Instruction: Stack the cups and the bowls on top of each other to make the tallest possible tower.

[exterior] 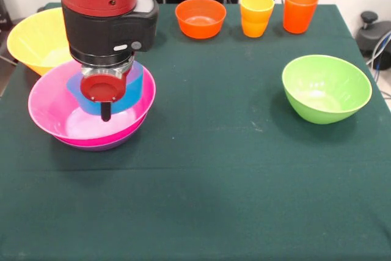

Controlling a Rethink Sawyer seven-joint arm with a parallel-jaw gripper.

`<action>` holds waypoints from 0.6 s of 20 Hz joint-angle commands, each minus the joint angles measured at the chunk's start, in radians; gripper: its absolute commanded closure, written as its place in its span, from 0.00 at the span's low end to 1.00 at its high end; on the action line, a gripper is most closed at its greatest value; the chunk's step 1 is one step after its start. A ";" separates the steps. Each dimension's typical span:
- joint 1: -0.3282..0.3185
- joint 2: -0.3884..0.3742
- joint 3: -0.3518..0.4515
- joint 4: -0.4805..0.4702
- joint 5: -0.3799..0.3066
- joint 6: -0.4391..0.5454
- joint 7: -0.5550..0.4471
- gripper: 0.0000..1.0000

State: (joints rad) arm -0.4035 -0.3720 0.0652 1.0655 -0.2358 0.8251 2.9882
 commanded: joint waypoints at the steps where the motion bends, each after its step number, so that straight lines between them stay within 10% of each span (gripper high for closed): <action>1: 0.014 -0.005 -0.021 0.011 0.048 0.050 0.089 1.00; 12: -0.005 -0.008 -0.040 0.035 0.085 0.004 0.007 1.00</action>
State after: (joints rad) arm -0.4032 -0.3716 -0.0039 1.0657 -0.1743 0.8253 2.9882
